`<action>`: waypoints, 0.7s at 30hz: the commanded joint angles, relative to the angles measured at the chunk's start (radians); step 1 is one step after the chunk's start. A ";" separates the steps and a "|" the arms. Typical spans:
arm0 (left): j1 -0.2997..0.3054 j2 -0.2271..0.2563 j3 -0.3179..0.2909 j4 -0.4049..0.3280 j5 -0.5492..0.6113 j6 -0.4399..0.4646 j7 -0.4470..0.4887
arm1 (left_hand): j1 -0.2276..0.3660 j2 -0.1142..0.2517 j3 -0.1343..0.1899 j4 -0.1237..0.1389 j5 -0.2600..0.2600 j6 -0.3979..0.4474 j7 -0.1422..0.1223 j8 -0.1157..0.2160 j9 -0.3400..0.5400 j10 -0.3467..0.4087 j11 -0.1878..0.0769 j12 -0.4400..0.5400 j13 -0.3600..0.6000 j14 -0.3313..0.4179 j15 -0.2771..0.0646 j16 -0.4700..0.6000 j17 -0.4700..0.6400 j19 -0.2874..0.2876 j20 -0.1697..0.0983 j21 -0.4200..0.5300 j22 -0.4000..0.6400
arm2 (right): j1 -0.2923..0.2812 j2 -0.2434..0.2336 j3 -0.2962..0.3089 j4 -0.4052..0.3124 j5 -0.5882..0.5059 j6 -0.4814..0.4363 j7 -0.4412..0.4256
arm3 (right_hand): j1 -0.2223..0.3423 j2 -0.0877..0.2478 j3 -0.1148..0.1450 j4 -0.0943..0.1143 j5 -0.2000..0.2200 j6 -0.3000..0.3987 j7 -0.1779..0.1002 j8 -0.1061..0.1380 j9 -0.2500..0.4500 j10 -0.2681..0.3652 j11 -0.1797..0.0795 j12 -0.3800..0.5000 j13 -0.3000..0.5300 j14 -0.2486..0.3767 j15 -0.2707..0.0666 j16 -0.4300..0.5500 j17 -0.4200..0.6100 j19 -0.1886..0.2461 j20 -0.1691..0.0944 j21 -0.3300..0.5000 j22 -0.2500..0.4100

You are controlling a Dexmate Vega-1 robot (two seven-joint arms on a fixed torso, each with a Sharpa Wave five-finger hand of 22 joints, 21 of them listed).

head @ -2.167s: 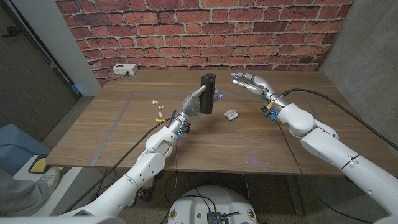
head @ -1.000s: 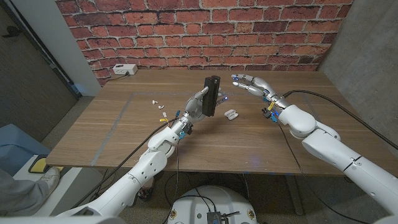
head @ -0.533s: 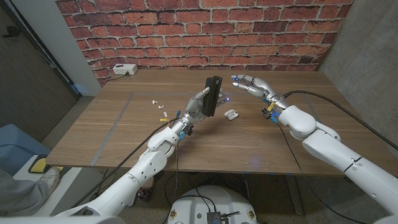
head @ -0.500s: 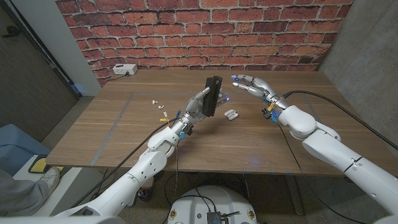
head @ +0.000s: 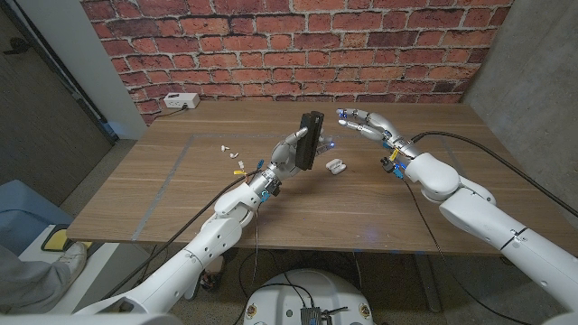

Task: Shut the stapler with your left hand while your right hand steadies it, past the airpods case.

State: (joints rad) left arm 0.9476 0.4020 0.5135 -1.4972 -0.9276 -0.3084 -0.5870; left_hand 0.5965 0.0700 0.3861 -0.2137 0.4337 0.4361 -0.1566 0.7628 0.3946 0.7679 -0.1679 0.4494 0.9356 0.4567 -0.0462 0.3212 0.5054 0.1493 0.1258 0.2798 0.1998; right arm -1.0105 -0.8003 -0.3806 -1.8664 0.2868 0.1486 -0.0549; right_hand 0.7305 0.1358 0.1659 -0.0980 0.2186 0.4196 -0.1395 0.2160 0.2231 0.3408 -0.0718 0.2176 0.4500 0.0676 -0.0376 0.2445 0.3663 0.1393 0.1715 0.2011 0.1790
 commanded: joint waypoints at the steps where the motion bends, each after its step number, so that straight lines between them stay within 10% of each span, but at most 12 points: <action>1: -0.011 -0.011 0.000 0.020 -0.019 0.019 -0.007 | -0.097 0.126 0.390 0.386 0.093 0.028 -0.038 0.564 0.853 0.058 -0.044 0.187 0.020 0.034 -0.154 0.006 0.028 0.019 0.000 0.010 0.003 | 0.003 0.003 -0.005 0.003 0.002 -0.014 -0.004 | -0.002 0.004 0.004 -0.007 0.003 -0.003 -0.005 -0.002 0.001 -0.001 -0.002 0.000 0.000 -0.005 -0.023 0.007 0.001 -0.008 0.001 -0.002 0.002; 8: -0.014 -0.022 -0.001 0.034 -0.031 0.024 -0.022 | -0.099 0.121 0.389 0.383 0.160 0.032 -0.035 0.722 0.854 0.072 -0.043 0.237 0.018 0.089 -0.164 -0.002 0.060 0.039 -0.005 0.020 0.002 | -0.004 -0.001 -0.003 -0.003 0.000 -0.018 -0.012 | -0.003 0.004 0.004 -0.008 0.003 -0.003 -0.005 -0.002 0.001 -0.001 -0.002 0.000 0.000 -0.004 -0.023 0.008 0.000 -0.008 0.000 -0.002 0.002; 21: -0.017 -0.032 -0.002 0.049 -0.041 0.031 -0.053 | -0.099 0.129 0.382 0.378 0.215 0.023 -0.028 0.815 0.853 0.100 -0.042 0.325 0.058 0.188 -0.168 0.028 0.128 0.062 -0.003 0.026 0.001 | -0.023 -0.012 0.006 -0.030 -0.001 -0.035 -0.026 | -0.006 0.005 0.006 -0.010 0.003 -0.003 -0.005 -0.002 0.000 0.000 -0.004 0.000 0.000 -0.005 -0.024 0.009 -0.001 -0.009 -0.002 -0.002 0.002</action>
State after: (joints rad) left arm 0.9322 0.3806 0.5138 -1.4610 -0.9594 -0.2824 -0.6195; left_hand 0.5964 0.0700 0.3861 -0.2137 0.4342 0.4207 -0.1583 0.7986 0.3946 0.7855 -0.1504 0.4494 0.9621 0.6057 -0.0545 0.3288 0.6071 0.1973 0.1249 0.2999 0.2000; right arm -1.0182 -0.8032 -0.3827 -1.8758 0.2878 0.1260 -0.0693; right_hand 0.7305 0.1358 0.1687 -0.1007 0.2186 0.4196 -0.1395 0.2161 0.2233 0.3409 -0.0717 0.2177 0.4500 0.0677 -0.0375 0.2445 0.3656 0.1374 0.1696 0.2011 0.1789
